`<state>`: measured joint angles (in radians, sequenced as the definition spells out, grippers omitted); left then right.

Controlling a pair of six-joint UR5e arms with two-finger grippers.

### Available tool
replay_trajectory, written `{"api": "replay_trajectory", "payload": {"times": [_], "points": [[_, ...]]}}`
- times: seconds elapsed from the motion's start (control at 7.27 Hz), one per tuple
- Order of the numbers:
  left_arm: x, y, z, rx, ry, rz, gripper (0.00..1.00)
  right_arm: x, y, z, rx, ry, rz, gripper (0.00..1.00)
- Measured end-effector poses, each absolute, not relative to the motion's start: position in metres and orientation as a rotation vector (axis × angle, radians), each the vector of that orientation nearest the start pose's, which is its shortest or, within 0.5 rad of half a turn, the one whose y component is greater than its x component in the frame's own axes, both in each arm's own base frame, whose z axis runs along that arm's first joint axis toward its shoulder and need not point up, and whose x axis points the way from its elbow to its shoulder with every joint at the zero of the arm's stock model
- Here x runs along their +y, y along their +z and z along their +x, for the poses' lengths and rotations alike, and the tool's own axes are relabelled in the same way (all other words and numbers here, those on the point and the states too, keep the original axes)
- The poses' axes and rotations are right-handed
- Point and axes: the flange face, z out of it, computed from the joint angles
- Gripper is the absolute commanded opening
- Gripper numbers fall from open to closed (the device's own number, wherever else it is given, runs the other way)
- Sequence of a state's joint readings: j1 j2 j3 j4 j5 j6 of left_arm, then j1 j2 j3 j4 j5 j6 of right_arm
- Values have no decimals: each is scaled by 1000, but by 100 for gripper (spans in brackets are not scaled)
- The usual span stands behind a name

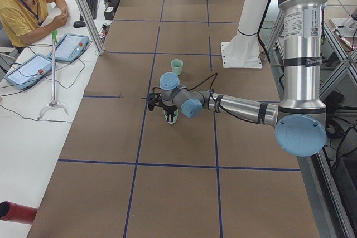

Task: Stack cups
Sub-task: 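Lift the held cup and carry it toward the other green cup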

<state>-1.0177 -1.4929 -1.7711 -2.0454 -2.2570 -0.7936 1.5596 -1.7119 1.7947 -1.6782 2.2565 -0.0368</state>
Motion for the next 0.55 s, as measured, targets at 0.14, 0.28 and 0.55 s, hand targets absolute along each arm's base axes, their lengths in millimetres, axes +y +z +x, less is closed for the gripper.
{"api": "replay_trajectory", "payload": {"times": [0.14,0.28,0.55], "points": [[-446,529,195,901,-12,5,0,-430,630,66,-686,-38,-15,100],[-447,506,196,917,-18,-17,0,-430,630,66,-686,-37,-15,100],[-466,434,210,952,-134,-60,0,-430,630,66,-686,-37,-15,100]]}}
